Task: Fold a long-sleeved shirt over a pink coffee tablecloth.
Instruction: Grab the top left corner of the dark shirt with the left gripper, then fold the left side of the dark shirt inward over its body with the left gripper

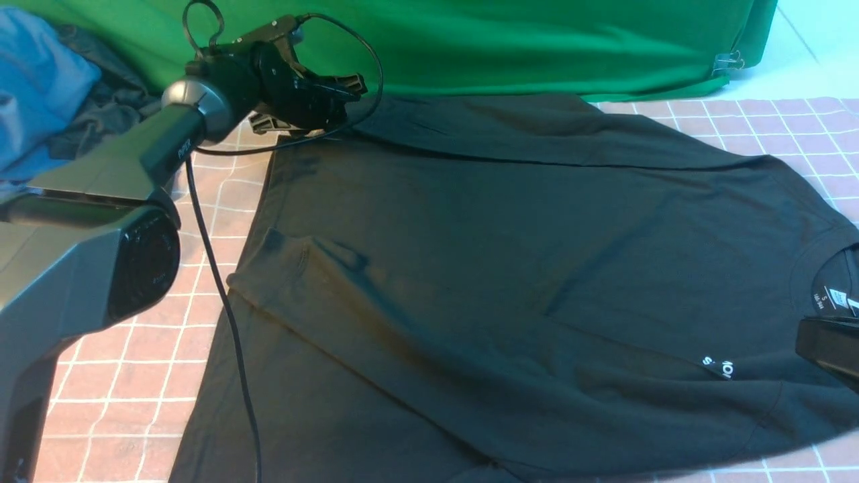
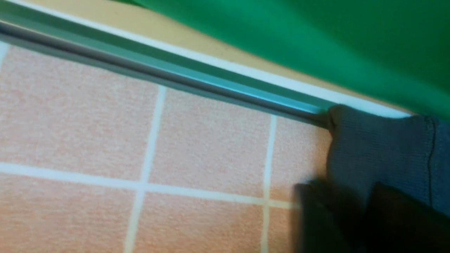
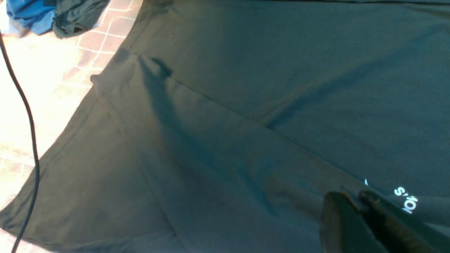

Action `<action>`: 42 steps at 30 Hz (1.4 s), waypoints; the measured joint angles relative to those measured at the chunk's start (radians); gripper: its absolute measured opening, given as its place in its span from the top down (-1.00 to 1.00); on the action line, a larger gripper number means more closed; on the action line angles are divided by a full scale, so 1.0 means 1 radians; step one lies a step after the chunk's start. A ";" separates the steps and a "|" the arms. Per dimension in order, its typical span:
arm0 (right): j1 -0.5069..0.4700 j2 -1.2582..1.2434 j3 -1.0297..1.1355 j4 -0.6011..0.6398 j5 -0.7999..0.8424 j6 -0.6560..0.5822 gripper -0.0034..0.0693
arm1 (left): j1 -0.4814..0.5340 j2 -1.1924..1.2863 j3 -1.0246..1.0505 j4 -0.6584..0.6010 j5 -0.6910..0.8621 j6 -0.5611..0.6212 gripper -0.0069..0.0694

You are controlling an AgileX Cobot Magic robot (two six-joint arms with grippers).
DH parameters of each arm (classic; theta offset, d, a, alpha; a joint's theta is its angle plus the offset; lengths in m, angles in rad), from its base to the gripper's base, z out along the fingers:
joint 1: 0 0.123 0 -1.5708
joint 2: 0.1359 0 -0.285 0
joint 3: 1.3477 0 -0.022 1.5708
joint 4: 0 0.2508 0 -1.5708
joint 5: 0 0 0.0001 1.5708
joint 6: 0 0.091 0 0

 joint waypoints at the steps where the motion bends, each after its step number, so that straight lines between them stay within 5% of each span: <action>1: 0.000 0.000 0.000 0.000 0.000 0.000 0.66 | 0.000 0.000 0.000 -0.018 0.006 0.030 0.57; 5: 0.000 0.000 0.000 0.000 0.000 0.000 0.66 | 0.000 -0.011 0.000 -0.033 0.017 0.057 0.75; 35: 0.000 0.000 0.000 0.000 -0.009 0.005 0.57 | -0.003 -0.367 0.000 0.017 0.643 0.064 0.75; 42: 0.000 0.000 -0.002 0.000 -0.040 0.029 0.57 | -0.003 -0.396 0.045 -0.023 0.674 0.055 0.75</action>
